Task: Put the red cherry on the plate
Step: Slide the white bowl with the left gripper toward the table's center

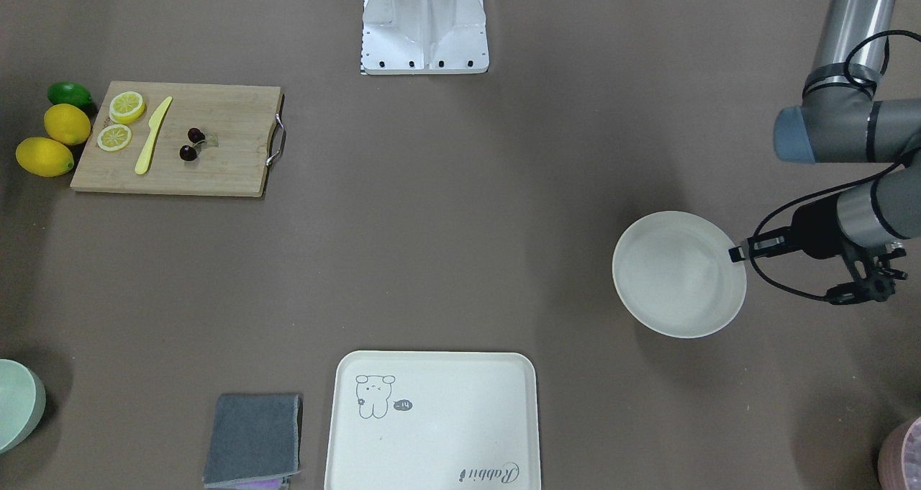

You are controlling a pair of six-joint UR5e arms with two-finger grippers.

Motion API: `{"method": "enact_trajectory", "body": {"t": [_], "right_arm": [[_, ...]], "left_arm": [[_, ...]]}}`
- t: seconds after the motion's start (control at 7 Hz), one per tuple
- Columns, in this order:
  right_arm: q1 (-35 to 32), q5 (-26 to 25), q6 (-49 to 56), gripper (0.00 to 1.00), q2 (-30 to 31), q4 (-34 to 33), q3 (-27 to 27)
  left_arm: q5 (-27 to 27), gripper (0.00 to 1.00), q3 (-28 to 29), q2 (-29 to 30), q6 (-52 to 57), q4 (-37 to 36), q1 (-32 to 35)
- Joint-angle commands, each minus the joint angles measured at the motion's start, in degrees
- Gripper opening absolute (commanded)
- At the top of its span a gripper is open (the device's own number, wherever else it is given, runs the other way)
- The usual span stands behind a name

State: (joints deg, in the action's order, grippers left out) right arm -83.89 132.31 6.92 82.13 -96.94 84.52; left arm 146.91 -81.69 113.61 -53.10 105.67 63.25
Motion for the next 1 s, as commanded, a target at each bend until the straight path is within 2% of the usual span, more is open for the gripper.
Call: {"method": "enact_trajectory", "body": {"t": [0.0,0.43,0.86], "right_arm": [[0.92,0.31,-0.59,1.0,-0.74,-0.44,-0.14],[1.36,0.31,-1.03,1.0,-0.74,-0.44,-0.23],[1.45,0.22,-1.12,1.0,-0.83,-0.35,-0.32]], "left_arm": [[-5.98,0.0,-5.22,3.96,-13.98,0.07,-8.89],[-15.22,0.0,-5.41,11.0,-29.03,0.51,-20.24],[-25.07,0.0,-4.36,16.19,-38.98,0.42,-28.43]]}}
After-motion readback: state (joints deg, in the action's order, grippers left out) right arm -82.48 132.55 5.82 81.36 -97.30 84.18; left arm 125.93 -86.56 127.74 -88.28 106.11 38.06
